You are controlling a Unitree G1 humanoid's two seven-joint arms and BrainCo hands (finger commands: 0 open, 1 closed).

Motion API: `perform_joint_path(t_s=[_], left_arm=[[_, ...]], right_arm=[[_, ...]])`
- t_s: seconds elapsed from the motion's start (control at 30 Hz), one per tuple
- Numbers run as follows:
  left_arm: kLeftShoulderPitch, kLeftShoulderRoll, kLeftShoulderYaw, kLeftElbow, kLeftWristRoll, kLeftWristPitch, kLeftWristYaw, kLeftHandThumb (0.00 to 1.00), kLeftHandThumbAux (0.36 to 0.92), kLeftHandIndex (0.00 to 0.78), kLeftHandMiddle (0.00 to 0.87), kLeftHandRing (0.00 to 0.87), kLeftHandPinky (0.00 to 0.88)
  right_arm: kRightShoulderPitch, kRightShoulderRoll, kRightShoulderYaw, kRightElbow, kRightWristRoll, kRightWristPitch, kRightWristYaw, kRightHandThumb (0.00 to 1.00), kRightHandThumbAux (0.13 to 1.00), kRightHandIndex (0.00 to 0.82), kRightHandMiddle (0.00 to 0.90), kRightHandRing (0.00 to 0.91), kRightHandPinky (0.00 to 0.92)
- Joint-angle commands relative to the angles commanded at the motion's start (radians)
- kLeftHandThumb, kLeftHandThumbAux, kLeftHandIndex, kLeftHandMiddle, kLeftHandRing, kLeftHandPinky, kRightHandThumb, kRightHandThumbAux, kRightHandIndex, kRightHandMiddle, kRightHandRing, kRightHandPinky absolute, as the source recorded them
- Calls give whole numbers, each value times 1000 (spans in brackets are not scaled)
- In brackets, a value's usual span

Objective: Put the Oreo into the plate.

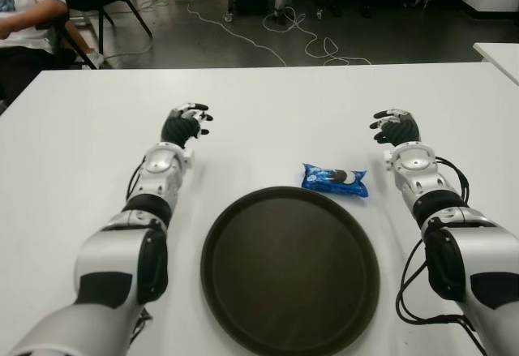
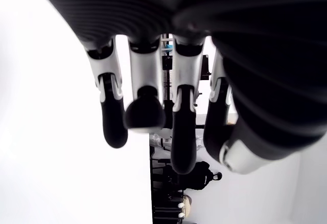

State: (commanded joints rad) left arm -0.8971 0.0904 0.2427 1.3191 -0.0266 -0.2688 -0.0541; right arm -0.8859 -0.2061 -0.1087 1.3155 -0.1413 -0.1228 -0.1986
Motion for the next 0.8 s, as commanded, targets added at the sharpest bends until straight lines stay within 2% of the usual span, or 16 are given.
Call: perform_joint_path(t_s=[0.37, 0.8], left_arm=[[1, -2, 17, 0, -9, -9, -10, 849, 668, 403, 515, 829, 824], [2, -4, 28, 1, -14, -10, -9, 849, 668, 402, 518, 830, 817]], right_arm=[[14, 1, 10, -1, -6, -57, -13, 850, 680, 409, 491, 767, 778], [19, 3, 26, 3, -22, -77, -39, 850, 680, 411, 490, 764, 778]])
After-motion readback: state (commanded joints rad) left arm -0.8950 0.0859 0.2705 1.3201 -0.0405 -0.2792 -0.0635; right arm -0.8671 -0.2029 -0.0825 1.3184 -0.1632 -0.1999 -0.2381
